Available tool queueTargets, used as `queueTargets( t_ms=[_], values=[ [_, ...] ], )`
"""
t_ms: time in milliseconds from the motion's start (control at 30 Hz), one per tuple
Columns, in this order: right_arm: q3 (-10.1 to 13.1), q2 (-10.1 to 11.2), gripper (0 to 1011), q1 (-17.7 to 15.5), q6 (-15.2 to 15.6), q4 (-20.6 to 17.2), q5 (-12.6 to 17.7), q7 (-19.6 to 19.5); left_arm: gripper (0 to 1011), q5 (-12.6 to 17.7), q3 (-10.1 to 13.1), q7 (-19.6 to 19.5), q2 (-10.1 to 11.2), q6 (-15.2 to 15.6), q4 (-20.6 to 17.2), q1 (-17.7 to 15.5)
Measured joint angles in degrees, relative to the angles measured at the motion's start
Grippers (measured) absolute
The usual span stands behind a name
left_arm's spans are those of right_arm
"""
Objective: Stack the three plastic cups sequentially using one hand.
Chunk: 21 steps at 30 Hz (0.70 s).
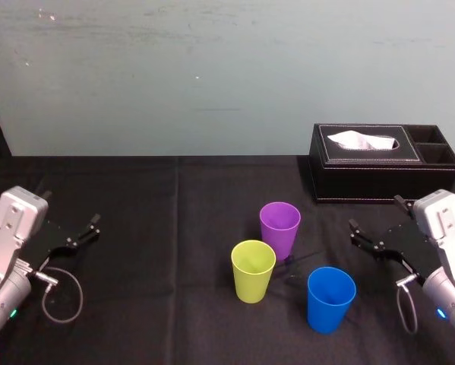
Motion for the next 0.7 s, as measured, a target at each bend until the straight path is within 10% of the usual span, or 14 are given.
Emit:
queueTargets(
  t_ms=[333, 700],
  values=[
    [2.9, 0.1, 1003, -2.9, 0.0, -2.8, 2.0, 1.3, 1000, 0.0, 0.0, 0.0, 0.0, 0.0, 0.0, 0.0],
    [9.0, 5.8, 1003, -13.1, 2.2, -10.8, 7.8, 5.5, 1000, 0.0, 0.0, 0.0, 0.0, 0.0, 0.0, 0.0]
  ],
)
